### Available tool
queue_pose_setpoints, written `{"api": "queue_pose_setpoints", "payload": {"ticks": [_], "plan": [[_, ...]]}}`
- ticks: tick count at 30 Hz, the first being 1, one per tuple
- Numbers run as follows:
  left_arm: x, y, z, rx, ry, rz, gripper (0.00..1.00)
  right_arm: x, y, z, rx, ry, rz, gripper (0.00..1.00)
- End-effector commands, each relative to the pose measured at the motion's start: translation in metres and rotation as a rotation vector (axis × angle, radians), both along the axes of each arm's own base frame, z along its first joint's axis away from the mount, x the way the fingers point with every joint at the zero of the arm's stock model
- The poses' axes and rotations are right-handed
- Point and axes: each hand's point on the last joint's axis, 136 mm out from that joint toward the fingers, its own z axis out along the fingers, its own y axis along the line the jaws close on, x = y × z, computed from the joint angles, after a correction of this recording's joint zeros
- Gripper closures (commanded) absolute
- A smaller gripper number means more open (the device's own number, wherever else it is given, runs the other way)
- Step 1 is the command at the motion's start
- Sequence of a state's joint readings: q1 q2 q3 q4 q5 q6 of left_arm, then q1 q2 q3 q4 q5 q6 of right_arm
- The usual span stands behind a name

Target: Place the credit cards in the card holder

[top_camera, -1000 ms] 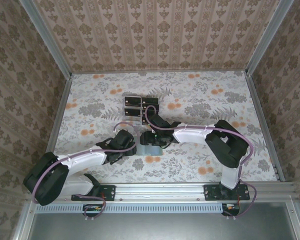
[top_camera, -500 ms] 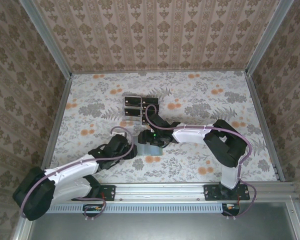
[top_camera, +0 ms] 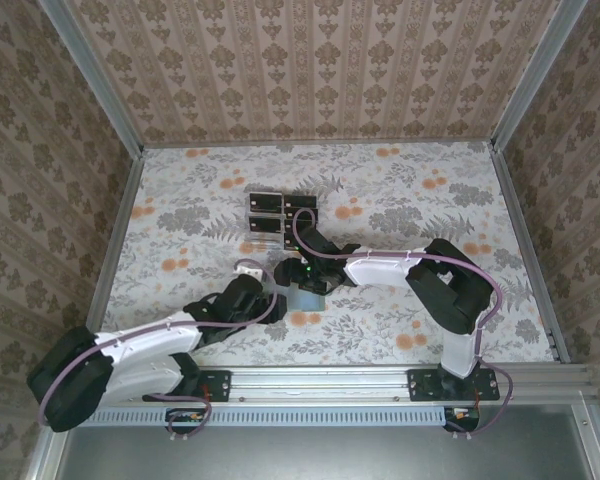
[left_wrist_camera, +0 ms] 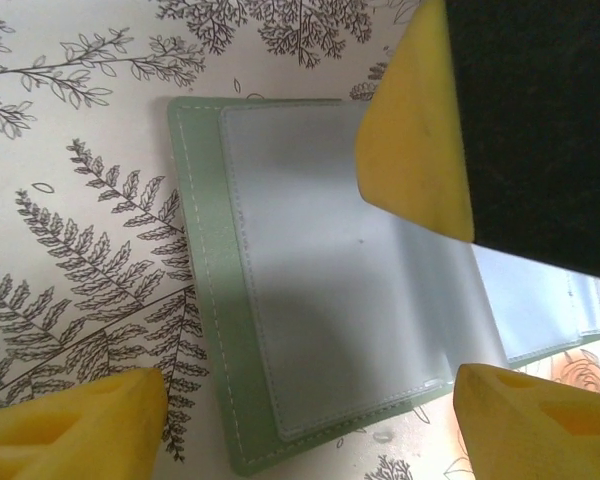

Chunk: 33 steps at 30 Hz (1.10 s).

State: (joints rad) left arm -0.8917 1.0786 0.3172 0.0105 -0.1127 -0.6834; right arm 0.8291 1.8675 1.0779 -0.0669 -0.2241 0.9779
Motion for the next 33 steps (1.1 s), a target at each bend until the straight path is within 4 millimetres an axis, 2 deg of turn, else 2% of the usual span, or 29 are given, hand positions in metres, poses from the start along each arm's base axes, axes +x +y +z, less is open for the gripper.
{"api": "queue_pose_setpoints", "payload": {"ticks": [1,8,15,26,33], "plan": [[0.013,-0.02,0.019,-0.018,-0.072,-0.046,0.22,-0.013,-0.007,-0.023,-0.028,0.082,-0.006,0.27],[0.018,-0.031,0.023,-0.013,-0.107,-0.082,0.22,-0.013,-0.006,-0.022,-0.019,0.088,-0.006,0.27],[0.02,-0.032,0.014,0.027,-0.107,-0.076,0.22,-0.015,-0.004,-0.02,0.001,0.096,-0.006,0.27],[0.017,-0.009,-0.011,0.167,-0.09,-0.024,0.22,-0.014,-0.001,-0.008,0.039,0.088,-0.006,0.26],[0.011,0.003,-0.024,0.191,-0.063,0.004,0.23,-0.004,-0.009,0.022,0.085,0.022,-0.025,0.24]]}}
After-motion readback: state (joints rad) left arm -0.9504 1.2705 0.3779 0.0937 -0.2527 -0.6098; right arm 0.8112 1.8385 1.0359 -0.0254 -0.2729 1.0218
